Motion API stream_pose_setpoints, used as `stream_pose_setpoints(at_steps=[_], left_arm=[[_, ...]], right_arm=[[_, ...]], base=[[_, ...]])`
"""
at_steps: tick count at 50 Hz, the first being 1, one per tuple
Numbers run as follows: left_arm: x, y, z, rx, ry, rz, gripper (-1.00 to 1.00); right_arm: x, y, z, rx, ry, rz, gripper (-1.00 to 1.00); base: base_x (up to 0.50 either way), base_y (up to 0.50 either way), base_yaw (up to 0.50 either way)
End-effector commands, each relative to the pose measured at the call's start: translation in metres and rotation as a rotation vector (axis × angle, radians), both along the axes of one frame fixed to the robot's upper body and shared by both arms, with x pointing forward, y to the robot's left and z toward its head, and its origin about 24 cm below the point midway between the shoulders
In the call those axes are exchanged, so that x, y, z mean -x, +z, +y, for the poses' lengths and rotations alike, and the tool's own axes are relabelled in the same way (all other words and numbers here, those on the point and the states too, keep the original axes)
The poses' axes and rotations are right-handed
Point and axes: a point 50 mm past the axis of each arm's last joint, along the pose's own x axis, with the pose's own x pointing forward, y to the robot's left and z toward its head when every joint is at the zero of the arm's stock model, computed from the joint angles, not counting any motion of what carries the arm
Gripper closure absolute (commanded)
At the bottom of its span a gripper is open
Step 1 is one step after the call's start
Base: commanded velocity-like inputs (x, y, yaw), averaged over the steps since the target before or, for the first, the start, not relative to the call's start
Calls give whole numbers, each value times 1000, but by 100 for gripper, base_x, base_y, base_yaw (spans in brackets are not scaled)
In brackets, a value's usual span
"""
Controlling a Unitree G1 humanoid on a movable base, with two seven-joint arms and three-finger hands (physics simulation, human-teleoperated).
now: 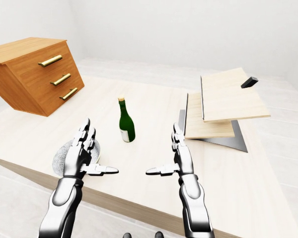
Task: Put the wine bottle on the wine rack.
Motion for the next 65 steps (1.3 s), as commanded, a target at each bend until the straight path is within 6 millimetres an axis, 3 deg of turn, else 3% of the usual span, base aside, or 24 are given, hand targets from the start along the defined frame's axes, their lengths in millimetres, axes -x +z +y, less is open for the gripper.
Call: stream_pose_setpoints(at_steps=[1,15,33,65], left_arm=[[2,5,0,-3,-1,-23,-100],[9,4,14,7,40,-16,-100],[24,2,31,27,95,-9,-100],[35,15,36,21,107,-53,-100]], right_arm=[[-5,16,1,3,-3,-40,-100],[-30,57,6,11,-17,-205,-100],[-61,65,20,2,-22,-206,-100],[-93,100,49,-68,-17,-274,-100]], base=[[0,0,0],[0,0,0],[0,0,0],[0,0,0]])
